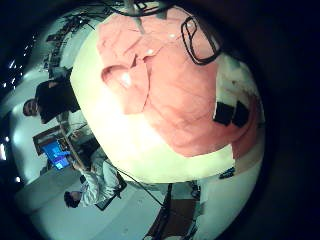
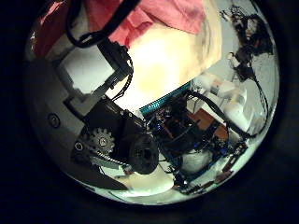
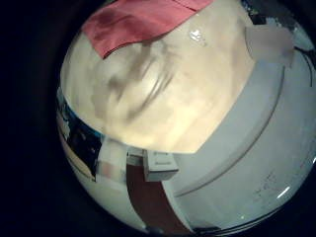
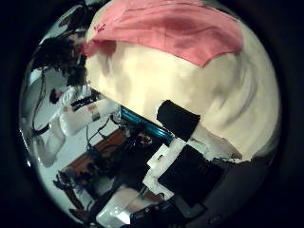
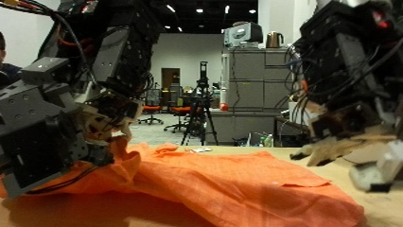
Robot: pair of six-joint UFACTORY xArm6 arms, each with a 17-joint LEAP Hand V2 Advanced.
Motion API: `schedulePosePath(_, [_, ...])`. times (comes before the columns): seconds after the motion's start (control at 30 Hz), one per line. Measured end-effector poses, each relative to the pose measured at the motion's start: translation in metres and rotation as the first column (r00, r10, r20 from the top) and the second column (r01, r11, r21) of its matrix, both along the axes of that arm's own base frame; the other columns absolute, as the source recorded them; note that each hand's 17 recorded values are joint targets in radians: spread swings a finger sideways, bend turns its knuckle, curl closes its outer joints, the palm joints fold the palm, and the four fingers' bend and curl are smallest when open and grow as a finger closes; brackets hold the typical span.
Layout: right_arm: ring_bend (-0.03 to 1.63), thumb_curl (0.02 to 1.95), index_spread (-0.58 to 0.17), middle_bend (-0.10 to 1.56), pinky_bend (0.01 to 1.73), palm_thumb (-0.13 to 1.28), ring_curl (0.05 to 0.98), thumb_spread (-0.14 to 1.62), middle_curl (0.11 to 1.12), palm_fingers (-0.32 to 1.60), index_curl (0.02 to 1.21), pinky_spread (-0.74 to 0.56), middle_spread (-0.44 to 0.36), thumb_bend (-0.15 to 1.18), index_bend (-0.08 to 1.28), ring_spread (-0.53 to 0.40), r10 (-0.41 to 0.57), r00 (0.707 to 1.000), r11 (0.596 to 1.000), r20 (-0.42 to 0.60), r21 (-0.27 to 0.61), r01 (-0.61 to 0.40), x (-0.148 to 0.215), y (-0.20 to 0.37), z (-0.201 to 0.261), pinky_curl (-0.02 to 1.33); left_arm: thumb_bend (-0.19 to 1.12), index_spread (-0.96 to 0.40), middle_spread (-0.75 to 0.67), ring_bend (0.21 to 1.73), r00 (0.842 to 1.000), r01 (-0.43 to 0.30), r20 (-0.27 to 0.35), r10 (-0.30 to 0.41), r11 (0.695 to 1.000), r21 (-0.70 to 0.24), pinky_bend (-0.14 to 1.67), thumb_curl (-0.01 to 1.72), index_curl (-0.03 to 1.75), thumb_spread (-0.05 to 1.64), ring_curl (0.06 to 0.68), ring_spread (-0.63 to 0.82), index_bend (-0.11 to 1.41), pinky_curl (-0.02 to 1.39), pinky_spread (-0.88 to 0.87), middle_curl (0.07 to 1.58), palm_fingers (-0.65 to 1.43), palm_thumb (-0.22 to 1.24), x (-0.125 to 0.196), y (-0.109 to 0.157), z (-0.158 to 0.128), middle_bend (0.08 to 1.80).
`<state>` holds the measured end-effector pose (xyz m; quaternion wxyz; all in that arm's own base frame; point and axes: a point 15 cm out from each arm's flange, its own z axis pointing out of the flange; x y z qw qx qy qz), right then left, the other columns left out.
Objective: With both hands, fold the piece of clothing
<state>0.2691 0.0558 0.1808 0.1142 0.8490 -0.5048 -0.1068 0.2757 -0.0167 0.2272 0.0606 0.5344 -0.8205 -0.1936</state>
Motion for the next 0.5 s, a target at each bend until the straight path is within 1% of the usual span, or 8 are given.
schedulePosePath(0.1, [0.44, 0.28, -0.263, 0.32, 0.2, 0.5, 0.306, 1.08, 0.4, 0.45, 0.33, 0.01, -0.123, -0.03, 0.19, -0.056, -0.001, 0.999, 1.0, -0.033, -0.009, 0.0, 0.0, 0.002, -0.016, 0.25, -0.01, -0.71, -0.62, 1.38, 1.0, 0.0, 0.001, 0.0, 1.0, -0.001, 1.21, 0.75, 1.24, 0.98, 0.544, -0.44, 0.2, 0.57, -0.65, 1.18, 0.99, 0.93, 0.0, 0.0, 0.001, 0.82])
schedulePosePath(0.2, [0.43, 0.28, -0.261, 0.31, 0.21, 0.49, 0.299, 1.07, 0.4, 0.44, 0.33, 0.01, -0.093, -0.03, 0.18, -0.063, 0.006, 1.0, 1.0, -0.022, -0.008, -0.006, 0.009, 0.007, -0.03, 0.25, -0.01, -0.72, -0.63, 1.38, 1.0, 0.0, 0.004, 0.0, 1.0, -0.002, 1.21, 0.75, 1.29, 0.98, 0.542, -0.44, 0.18, 0.57, -0.65, 1.19, 0.99, 0.93, 0.0, 0.0, 0.002, 0.81])
schedulePosePath(0.3, [0.43, 0.28, -0.261, 0.3, 0.21, 0.48, 0.294, 1.05, 0.4, 0.44, 0.34, 0.01, -0.073, -0.03, 0.18, -0.069, 0.018, 0.999, 1.0, -0.036, -0.016, -0.019, 0.01, 0.015, -0.044, 0.25, -0.01, -0.71, -0.63, 1.38, 1.0, -0.001, 0.004, 0.001, 1.0, -0.002, 1.22, 0.76, 1.33, 0.98, 0.54, -0.44, 0.18, 0.57, -0.65, 1.2, 0.99, 0.92, -0.001, 0.001, 0.002, 0.81])
schedulePosePath(0.37, [0.43, 0.28, -0.262, 0.3, 0.21, 0.47, 0.292, 1.04, 0.4, 0.44, 0.34, 0.01, -0.066, -0.03, 0.19, -0.071, 0.019, 0.998, 1.0, -0.052, -0.022, -0.02, 0.009, 0.016, -0.049, 0.25, -0.01, -0.71, -0.64, 1.38, 1.0, 0.0, 0.002, 0.0, 1.0, 0.0, 1.22, 0.77, 1.36, 0.98, 0.539, -0.44, 0.17, 0.56, -0.64, 1.21, 0.99, 0.92, -0.001, 0.001, 0.002, 0.8])
schedulePosePath(0.47, [0.43, 0.28, -0.256, 0.3, 0.2, 0.47, 0.29, 1.04, 0.4, 0.45, 0.35, 0.01, -0.089, -0.03, 0.19, -0.073, 0.016, 0.997, 0.999, -0.077, -0.03, -0.019, 0.008, 0.016, -0.057, 0.25, -0.01, -0.7, -0.64, 1.38, 1.0, 0.0, 0.006, 0.0, 1.0, -0.001, 1.22, 0.77, 1.39, 0.98, 0.538, -0.44, 0.17, 0.56, -0.64, 1.22, 0.99, 0.92, 0.0, 0.001, 0.003, 0.8])
schedulePosePath(0.5, [0.42, 0.28, -0.256, 0.3, 0.2, 0.47, 0.289, 1.04, 0.41, 0.45, 0.35, 0.01, -0.08, -0.03, 0.19, -0.073, 0.015, 0.997, 0.999, -0.079, -0.033, -0.017, 0.009, 0.016, -0.059, 0.25, -0.01, -0.7, -0.64, 1.39, 1.0, -0.001, 0.005, 0.001, 1.0, 0.0, 1.22, 0.77, 1.4, 0.98, 0.538, -0.44, 0.17, 0.56, -0.65, 1.22, 0.99, 0.92, -0.001, 0.001, 0.003, 0.8])
